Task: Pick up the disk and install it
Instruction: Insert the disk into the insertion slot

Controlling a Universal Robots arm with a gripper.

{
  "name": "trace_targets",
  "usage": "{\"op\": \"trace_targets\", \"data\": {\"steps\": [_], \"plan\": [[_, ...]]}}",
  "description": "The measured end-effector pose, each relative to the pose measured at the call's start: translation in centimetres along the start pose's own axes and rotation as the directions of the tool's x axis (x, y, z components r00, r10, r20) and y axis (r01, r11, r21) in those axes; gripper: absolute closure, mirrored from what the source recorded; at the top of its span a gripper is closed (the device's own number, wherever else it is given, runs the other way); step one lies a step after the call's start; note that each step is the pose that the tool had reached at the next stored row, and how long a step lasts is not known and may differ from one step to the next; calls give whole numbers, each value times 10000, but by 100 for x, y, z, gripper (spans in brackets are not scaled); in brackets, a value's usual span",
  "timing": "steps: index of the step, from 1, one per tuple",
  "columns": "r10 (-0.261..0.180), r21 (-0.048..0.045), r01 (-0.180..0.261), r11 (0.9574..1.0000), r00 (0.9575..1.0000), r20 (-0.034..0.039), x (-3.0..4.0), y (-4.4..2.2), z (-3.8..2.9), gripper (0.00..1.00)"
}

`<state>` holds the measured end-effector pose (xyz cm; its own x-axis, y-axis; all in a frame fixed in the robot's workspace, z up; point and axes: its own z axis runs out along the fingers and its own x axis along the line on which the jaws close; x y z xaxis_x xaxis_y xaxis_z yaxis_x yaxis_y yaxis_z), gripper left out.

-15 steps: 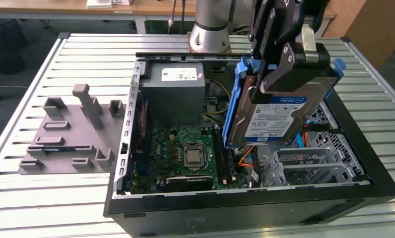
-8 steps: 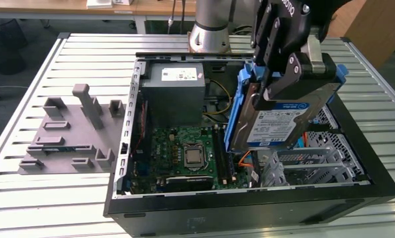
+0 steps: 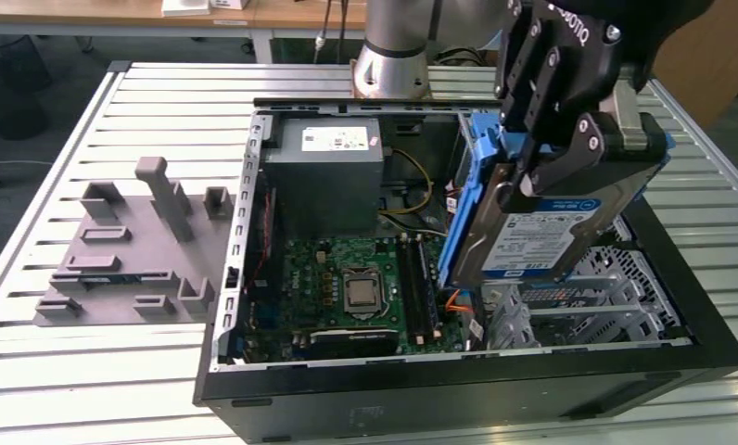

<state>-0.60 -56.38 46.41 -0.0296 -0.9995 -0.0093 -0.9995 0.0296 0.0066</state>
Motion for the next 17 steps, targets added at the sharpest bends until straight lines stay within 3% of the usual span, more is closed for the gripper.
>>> {"op": "trace_targets", "data": {"steps": [4, 11, 17], "plan": [[0, -2, 0, 10000, 10000, -2, -3, -85, 20, 64], [0, -1, 0, 10000, 10000, 0, -3, -109, 24, 64], [-1, -10, 1, 10000, 10000, 0, -4, -243, 48, 64]]}}
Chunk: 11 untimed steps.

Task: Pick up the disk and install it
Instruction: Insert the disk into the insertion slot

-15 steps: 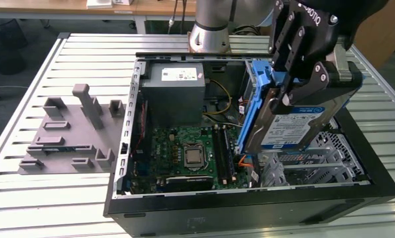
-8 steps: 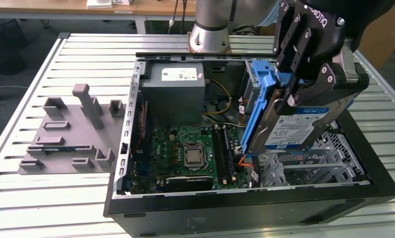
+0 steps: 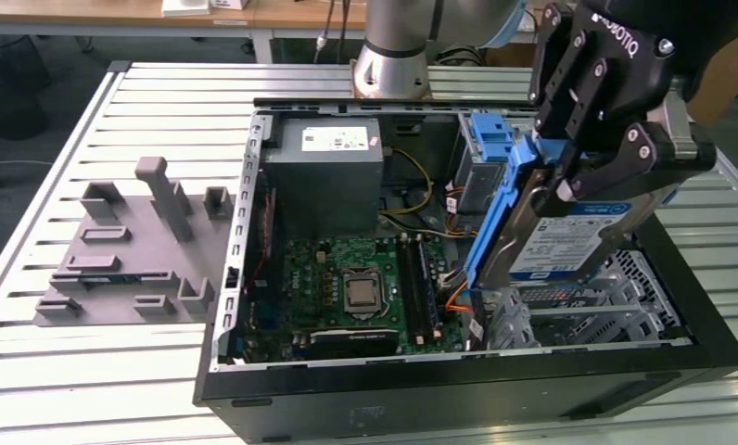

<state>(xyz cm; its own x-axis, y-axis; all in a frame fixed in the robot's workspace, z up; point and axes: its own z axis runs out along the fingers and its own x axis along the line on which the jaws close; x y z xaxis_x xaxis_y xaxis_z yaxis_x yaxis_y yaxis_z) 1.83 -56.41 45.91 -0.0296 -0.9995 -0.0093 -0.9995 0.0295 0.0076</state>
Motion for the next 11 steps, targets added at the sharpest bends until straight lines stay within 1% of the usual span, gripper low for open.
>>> {"op": "trace_targets", "data": {"steps": [3, 8, 11], "plan": [[1, -2, -1, 10000, 10000, 0, 6, -51, 20, 64], [1, -1, -1, 10000, 10000, -1, 26, -76, 48, 64], [1, -1, -1, 10000, 10000, -2, 27, -109, 60, 64]]}}
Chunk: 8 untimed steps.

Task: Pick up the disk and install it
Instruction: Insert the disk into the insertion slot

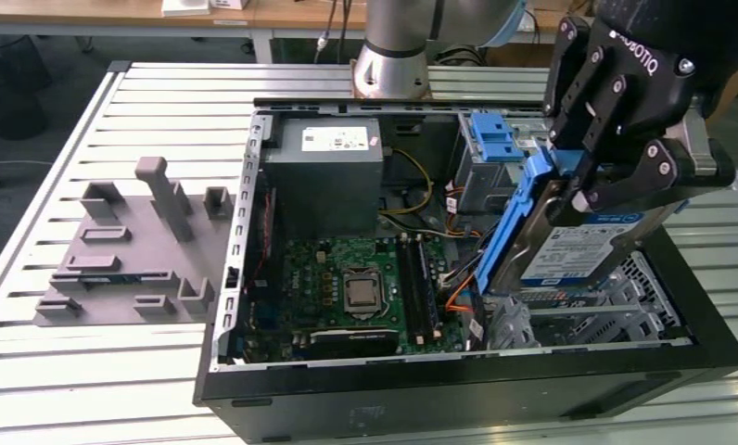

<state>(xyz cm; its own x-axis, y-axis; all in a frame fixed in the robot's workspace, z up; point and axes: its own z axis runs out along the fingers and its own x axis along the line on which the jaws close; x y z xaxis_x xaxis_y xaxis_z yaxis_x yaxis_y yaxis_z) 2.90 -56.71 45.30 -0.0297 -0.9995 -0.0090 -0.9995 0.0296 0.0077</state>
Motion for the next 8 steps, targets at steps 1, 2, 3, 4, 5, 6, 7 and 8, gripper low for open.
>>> {"op": "trace_targets", "data": {"steps": [1, 2, 3, 4, 5, 6, 7, 8], "plan": [[0, 0, 0, 10000, 10000, 1, 0, -15, 5, 64], [-1, 0, 1, 10000, 10000, 2, 0, -30, 10, 64], [0, 0, 0, 10000, 10000, 2, -1, -46, 14, 64], [0, 0, 0, 10000, 10000, 1, -1, -60, 17, 64], [0, 0, 0, 10000, 10000, 1, -1, -74, 20, 64], [0, 0, 0, 10000, 10000, 1, -2, -86, 23, 64], [0, 0, 0, 10000, 10000, 1, -2, -97, 25, 64], [-1, 0, 1, 10000, 10000, 1, -2, -109, 28, 64]]}}
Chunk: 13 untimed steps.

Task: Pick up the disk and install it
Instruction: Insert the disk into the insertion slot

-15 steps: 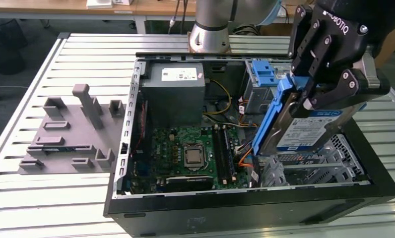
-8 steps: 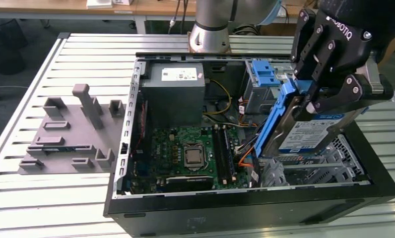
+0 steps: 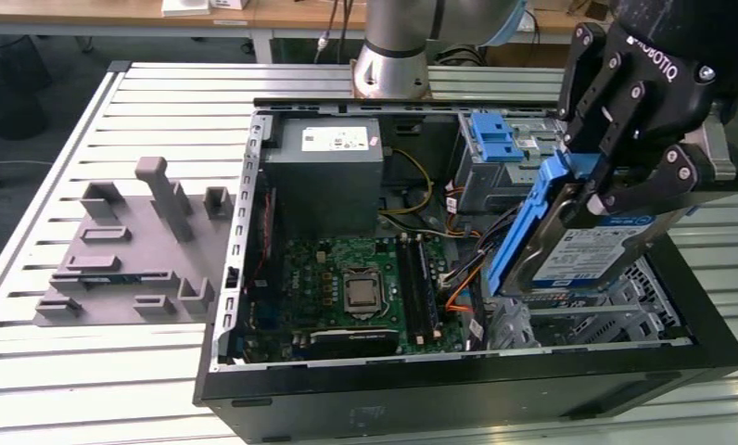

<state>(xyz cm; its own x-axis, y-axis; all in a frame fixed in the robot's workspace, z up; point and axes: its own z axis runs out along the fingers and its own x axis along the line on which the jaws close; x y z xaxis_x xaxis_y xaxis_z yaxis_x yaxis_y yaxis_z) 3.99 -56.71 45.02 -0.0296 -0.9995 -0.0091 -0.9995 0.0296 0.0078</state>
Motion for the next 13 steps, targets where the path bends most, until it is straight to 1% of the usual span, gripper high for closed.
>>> {"op": "trace_targets", "data": {"steps": [13], "plan": [[1, 0, -1, 10000, 10000, 0, -4, -148, 7, 64]]}}
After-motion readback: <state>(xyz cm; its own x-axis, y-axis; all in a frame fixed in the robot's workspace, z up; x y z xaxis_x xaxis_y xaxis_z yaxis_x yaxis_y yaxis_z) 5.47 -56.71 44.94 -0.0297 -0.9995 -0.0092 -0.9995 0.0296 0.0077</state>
